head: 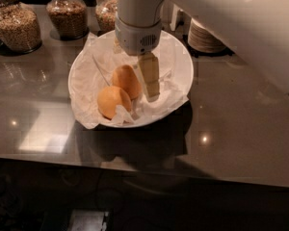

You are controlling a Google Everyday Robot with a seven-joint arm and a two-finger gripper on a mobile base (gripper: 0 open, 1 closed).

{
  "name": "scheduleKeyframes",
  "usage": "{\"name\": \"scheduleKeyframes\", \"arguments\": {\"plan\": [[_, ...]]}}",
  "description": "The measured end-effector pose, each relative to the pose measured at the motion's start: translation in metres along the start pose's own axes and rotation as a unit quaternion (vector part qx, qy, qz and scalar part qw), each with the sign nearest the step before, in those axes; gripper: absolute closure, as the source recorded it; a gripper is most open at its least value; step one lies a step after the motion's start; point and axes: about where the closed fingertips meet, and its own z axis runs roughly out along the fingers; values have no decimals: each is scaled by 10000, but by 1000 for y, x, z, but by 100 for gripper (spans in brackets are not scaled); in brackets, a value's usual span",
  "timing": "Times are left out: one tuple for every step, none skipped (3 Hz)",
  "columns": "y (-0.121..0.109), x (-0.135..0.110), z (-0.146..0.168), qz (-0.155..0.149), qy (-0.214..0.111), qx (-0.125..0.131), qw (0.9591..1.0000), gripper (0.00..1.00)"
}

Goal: Pick orange from white bowl

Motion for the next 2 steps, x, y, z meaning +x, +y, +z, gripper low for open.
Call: {"name": "scheduleKeyframes", "arguments": {"plan": [[-12, 4, 16, -37, 200, -6, 9998, 13], [-20, 6, 31, -76, 356, -43, 9993, 16]]}}
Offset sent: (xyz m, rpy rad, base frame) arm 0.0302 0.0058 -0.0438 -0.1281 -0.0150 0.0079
